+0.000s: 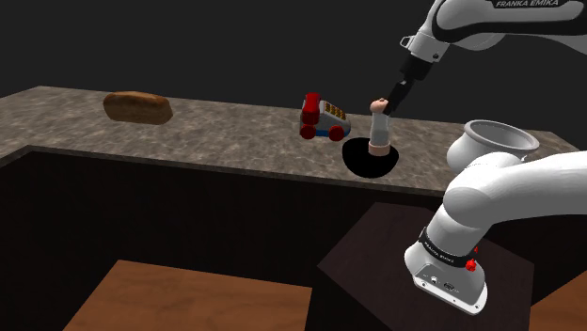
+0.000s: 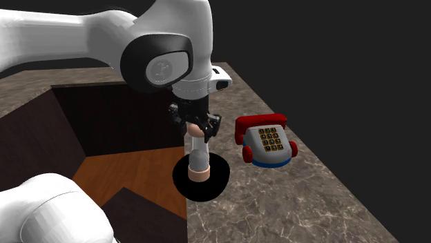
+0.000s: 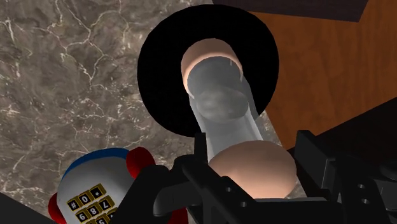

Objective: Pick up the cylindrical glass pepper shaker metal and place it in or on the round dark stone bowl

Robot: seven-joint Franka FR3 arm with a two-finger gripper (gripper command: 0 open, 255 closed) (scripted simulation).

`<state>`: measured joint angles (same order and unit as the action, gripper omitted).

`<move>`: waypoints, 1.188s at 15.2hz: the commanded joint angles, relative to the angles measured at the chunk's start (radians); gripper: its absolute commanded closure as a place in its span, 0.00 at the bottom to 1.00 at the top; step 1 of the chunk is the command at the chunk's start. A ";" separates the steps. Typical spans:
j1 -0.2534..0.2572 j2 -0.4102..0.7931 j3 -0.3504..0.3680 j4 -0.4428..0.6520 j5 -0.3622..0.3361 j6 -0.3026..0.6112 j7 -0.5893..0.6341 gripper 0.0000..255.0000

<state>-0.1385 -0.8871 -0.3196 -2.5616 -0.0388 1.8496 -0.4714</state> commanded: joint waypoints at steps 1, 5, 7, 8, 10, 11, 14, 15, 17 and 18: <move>-0.001 0.001 0.000 -0.005 -0.001 -0.002 0.000 1.00; -0.001 0.000 0.000 -0.006 -0.001 -0.003 0.000 0.00; -0.001 0.001 0.000 -0.005 -0.001 -0.002 0.000 0.00; -0.001 -0.001 0.001 0.028 0.000 -0.037 0.000 0.00; 0.000 -0.001 0.004 0.095 0.002 -0.104 -0.001 0.00; 0.001 0.001 0.004 0.122 0.003 -0.130 -0.001 0.00; 0.001 0.001 0.004 0.122 0.003 -0.130 -0.001 0.00; 0.001 0.001 0.004 0.122 0.003 -0.130 -0.001 0.00; 0.001 0.001 0.004 0.122 0.003 -0.130 -0.001 0.00; 0.001 0.001 0.004 0.122 0.003 -0.130 -0.001 0.00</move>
<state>-0.1377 -0.8866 -0.3153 -2.4394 -0.0361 1.7202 -0.4722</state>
